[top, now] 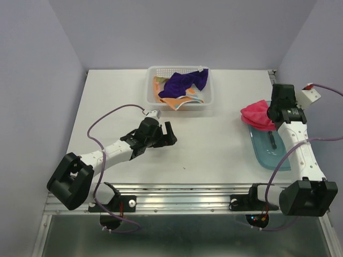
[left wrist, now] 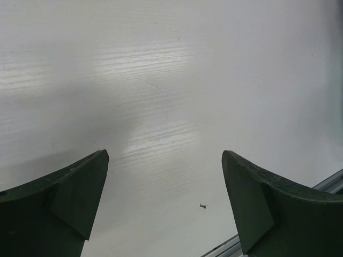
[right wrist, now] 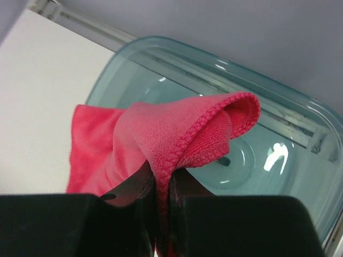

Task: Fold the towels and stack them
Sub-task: Neatly place the folded towel into the bin

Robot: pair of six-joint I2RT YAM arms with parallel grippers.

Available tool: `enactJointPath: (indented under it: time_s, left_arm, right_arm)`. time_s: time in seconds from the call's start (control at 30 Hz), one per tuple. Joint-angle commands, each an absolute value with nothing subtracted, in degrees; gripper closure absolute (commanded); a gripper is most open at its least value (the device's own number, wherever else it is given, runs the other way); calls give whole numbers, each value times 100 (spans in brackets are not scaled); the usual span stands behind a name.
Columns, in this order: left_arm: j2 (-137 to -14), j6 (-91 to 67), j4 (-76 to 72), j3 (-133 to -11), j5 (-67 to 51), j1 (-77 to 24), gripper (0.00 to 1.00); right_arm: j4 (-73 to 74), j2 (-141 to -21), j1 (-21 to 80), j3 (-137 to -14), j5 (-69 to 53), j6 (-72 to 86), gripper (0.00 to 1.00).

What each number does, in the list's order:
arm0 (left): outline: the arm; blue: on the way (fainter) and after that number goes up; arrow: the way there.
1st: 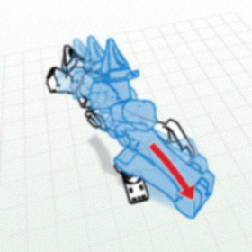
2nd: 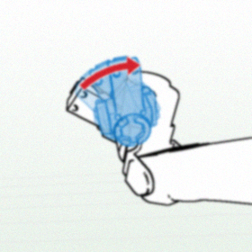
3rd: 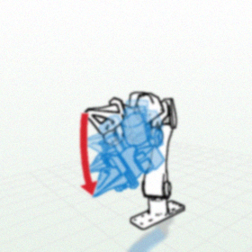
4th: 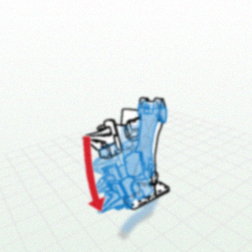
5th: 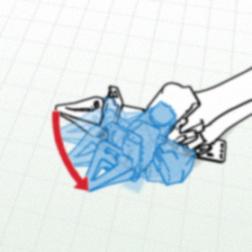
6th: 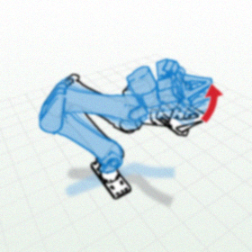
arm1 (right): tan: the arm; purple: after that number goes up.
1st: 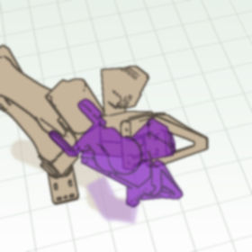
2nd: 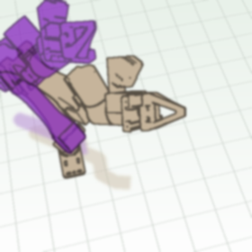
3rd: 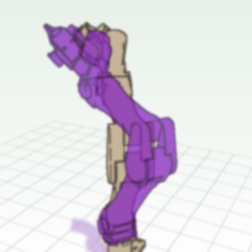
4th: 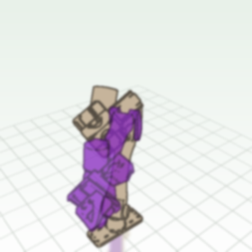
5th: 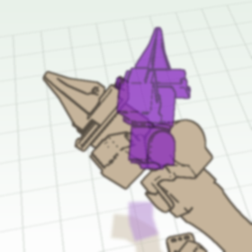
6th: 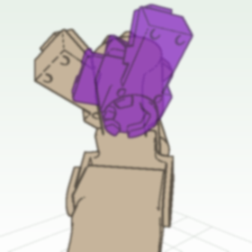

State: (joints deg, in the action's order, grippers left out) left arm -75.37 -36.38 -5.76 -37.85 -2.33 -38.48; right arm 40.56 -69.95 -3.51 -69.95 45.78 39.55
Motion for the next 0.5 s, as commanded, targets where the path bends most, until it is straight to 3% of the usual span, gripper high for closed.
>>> enactJointPath:
  time_s: [0.0,0.47]
  left_arm:
    - [-7620,-3507,-773,-3753,-264,-3814,1]
    - [-7875,-3498,-896,-3762,-457,-3823,1]
  right_arm:
    - [3867,-6479,-536,-6199,4597,4306,99]
    - [3674,-6179,-817,-4738,4518,4912,99]
